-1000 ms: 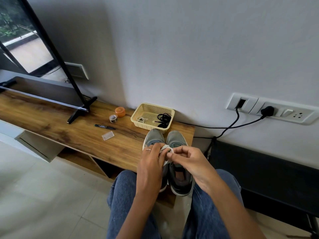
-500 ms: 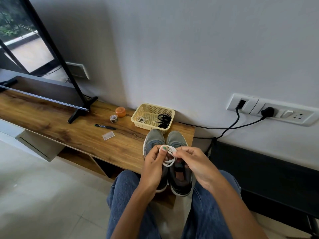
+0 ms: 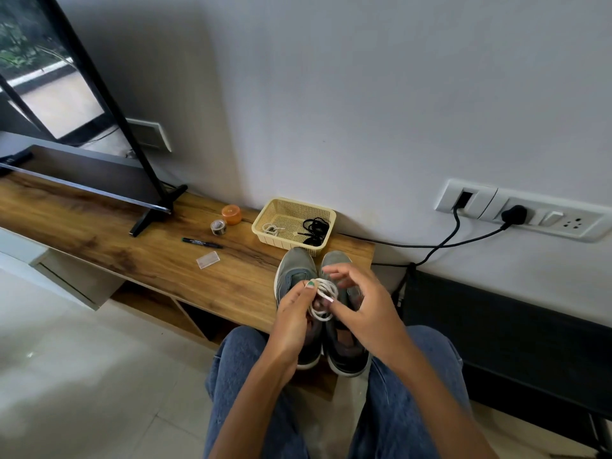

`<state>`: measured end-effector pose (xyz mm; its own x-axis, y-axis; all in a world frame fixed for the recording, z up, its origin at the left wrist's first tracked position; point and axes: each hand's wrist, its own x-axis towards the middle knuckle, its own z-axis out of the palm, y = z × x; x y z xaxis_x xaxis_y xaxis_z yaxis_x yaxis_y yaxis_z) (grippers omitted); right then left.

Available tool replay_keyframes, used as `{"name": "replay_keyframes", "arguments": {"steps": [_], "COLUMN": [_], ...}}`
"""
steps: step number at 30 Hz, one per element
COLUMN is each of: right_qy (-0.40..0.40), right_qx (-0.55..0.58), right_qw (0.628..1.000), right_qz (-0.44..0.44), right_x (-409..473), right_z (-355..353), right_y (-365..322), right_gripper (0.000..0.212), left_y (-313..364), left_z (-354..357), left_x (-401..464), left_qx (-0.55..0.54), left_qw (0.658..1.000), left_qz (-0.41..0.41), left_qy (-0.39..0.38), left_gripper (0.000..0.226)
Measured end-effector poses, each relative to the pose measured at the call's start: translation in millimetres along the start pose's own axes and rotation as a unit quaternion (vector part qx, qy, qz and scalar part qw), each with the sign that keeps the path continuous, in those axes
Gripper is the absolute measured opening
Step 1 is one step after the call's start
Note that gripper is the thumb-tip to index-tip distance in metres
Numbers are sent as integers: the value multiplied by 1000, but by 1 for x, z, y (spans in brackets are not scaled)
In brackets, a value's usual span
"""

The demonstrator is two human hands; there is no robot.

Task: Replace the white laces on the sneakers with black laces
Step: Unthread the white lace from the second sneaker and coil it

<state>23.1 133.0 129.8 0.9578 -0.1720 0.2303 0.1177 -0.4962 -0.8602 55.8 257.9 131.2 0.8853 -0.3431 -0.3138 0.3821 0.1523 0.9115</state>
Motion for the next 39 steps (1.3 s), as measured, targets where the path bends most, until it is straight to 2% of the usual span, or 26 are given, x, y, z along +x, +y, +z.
{"name": "replay_keyframes", "arguments": {"steps": [3,8,12,21,26,29,32,34,36,39], "right_qy": [-13,96,107,23,8,51,136,162,138,49], "right_qx": [5,-5,-18,57,110,134,160,161,144,121], "right_qw": [999,995,993,998,994,990,976,969,971,976], "right_qz": [-38,-34,-37,-10,-6,11,58,93,133,173], "right_x": [1,6,7,8,9,13,18,20,20,15], "right_z": [2,-1,-6,-17,-25,-25,-22,-18,-13,-8], "right_y": [-3,-2,0,-14,-23,-23,-15,-8,-2,1], "right_gripper": [25,13,14,18,17,17,19,20,18,11], "left_y": [-1,-6,-9,-13,-15,-17,-17,-16,-14,-12], "left_z": [0,-3,-8,-12,-14,-15,-14,-12,-10,-10], "left_x": [-2,3,9,10,13,15,15,13,11,12], "left_qx": [23,67,105,154,172,192,198,195,190,174], "left_qw": [999,997,993,983,977,970,964,959,958,965], "left_qz": [21,36,47,97,124,144,158,161,164,163], "left_qy": [-14,-8,-14,-7,-2,-28,-87,-126,-136,-110], "left_gripper": [31,33,34,34,33,32,32,32,32,32]}}
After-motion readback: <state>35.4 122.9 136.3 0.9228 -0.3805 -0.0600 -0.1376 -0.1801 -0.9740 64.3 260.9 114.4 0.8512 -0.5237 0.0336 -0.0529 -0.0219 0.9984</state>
